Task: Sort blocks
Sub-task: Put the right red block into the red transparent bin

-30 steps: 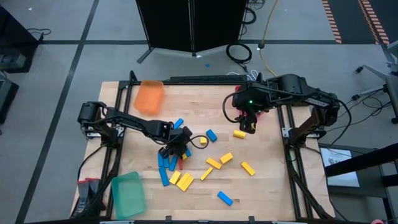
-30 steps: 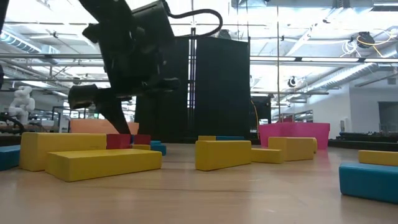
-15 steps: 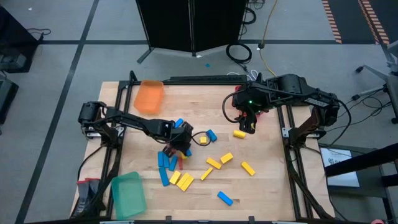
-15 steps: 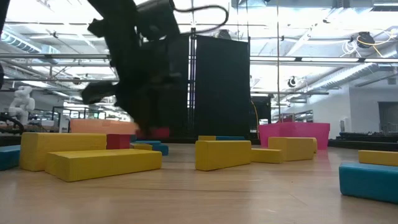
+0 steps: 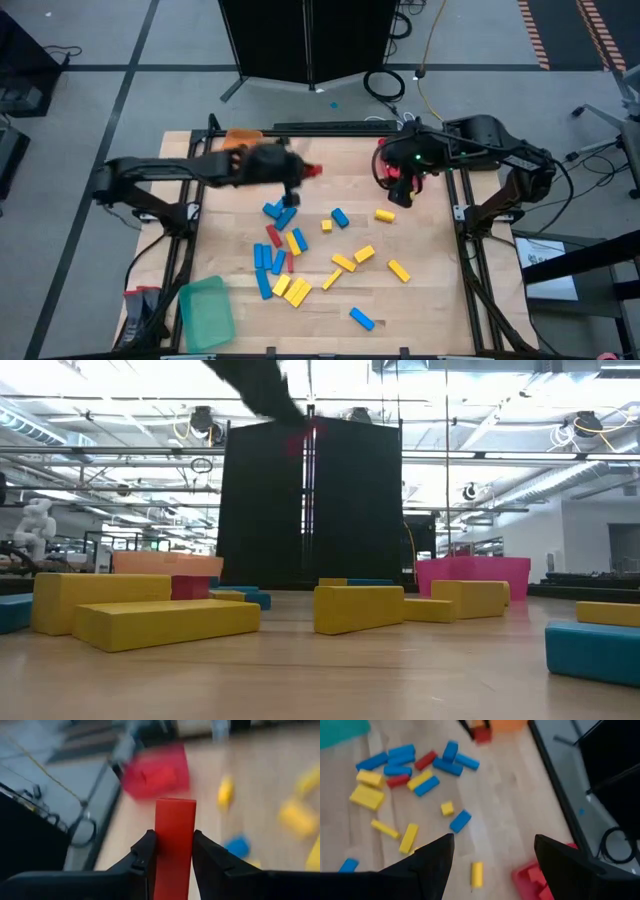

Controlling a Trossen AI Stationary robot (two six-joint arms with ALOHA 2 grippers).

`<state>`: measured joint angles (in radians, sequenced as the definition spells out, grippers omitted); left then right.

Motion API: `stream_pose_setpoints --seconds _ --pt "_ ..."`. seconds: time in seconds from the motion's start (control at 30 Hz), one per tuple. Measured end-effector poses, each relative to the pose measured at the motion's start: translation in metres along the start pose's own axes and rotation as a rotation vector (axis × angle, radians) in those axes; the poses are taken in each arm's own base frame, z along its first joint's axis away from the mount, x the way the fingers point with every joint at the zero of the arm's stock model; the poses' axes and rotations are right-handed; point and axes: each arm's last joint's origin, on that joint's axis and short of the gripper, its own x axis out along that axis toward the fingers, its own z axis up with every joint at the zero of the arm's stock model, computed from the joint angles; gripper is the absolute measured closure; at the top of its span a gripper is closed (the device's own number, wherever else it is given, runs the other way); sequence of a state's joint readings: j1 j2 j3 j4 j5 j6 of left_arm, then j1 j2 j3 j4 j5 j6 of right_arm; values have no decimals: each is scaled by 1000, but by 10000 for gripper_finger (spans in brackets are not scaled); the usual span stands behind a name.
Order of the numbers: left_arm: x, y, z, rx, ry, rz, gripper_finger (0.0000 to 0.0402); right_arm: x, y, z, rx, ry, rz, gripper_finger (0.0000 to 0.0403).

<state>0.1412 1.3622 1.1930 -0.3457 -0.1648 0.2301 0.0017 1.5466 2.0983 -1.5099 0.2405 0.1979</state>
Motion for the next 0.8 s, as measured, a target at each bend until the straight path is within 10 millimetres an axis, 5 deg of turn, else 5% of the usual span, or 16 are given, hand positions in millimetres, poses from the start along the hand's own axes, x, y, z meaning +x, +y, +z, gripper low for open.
stream_pose_setpoints --seconds 0.3,0.53,0.8 --pt "-92 39 50 -246 -651 -8 307 -4 2 33 -53 -334 -14 129" --pt "-99 40 66 -288 -870 -73 307 2 0 67 -85 -595 -45 129" --pt "-82 33 70 -274 -896 -100 307 18 1 86 -85 -681 -63 129"
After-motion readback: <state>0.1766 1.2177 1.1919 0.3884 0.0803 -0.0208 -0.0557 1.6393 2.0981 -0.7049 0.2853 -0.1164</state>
